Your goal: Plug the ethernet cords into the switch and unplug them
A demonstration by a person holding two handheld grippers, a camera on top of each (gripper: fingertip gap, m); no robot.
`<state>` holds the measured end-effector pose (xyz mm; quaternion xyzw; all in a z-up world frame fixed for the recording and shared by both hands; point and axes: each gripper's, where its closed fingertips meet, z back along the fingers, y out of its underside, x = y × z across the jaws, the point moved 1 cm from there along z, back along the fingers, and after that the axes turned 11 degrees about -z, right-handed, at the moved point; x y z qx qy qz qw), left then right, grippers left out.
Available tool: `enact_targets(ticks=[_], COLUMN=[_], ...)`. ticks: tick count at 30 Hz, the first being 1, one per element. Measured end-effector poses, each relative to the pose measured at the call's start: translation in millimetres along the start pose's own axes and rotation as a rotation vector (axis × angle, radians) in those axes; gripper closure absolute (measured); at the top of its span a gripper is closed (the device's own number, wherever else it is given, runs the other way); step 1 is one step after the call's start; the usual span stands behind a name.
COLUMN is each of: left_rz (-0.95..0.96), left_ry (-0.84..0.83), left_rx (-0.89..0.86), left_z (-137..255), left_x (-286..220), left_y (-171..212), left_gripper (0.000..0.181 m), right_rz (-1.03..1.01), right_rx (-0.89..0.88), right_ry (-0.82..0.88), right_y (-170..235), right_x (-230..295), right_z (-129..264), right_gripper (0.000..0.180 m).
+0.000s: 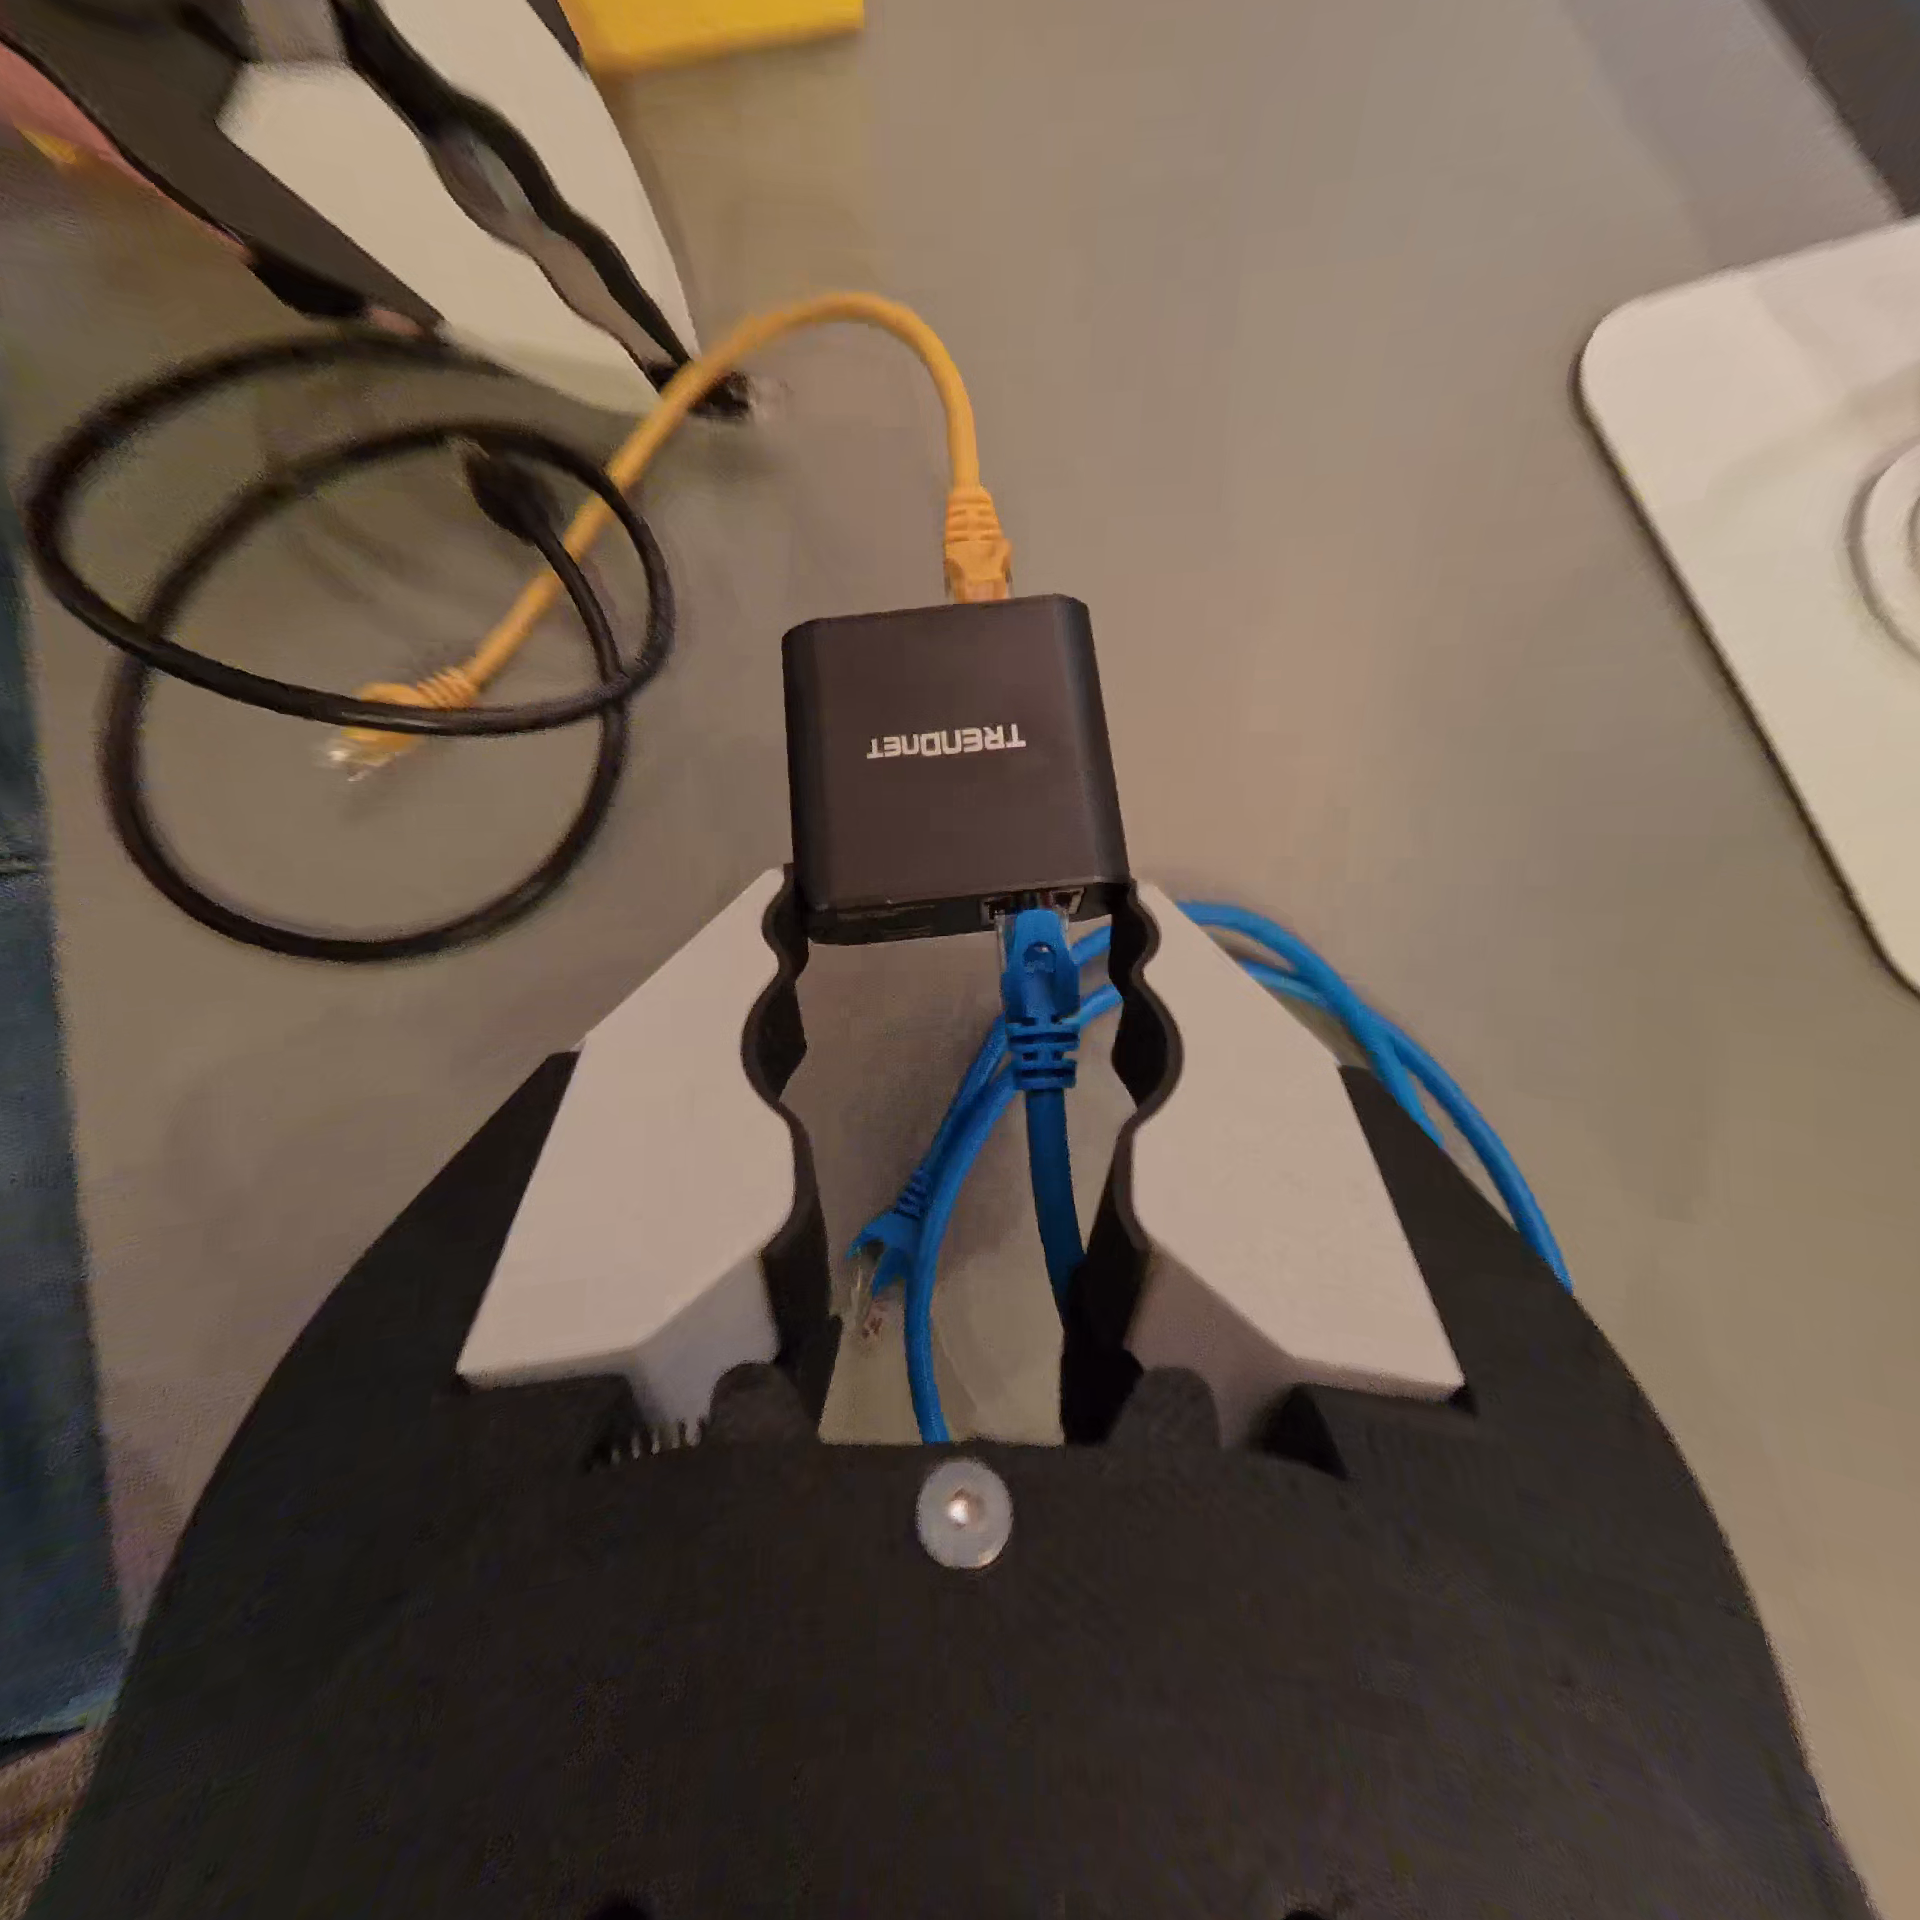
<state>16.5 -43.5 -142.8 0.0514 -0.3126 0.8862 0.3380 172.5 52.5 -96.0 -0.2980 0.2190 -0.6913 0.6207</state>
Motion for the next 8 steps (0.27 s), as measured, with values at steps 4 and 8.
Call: enact_targets(ticks=[4,8], left_rz=[0.011,0.047], left_ry=[0.012,-0.016], left_rx=[-0.021,-0.025], left_z=[3.3,16.3], left_x=[-5.3,1.9], left_y=[1.2,0.4], left_gripper=[0.17,0.17], right_rz=[0.013,0.009], right_rx=[0.122,0.151], right_ry=[0.047,0.062], right_y=[28.2,36.6], right_x=[-9.0,-12.2], right_z=[-27.7,-40.8], right_gripper=[0.121,0.121])
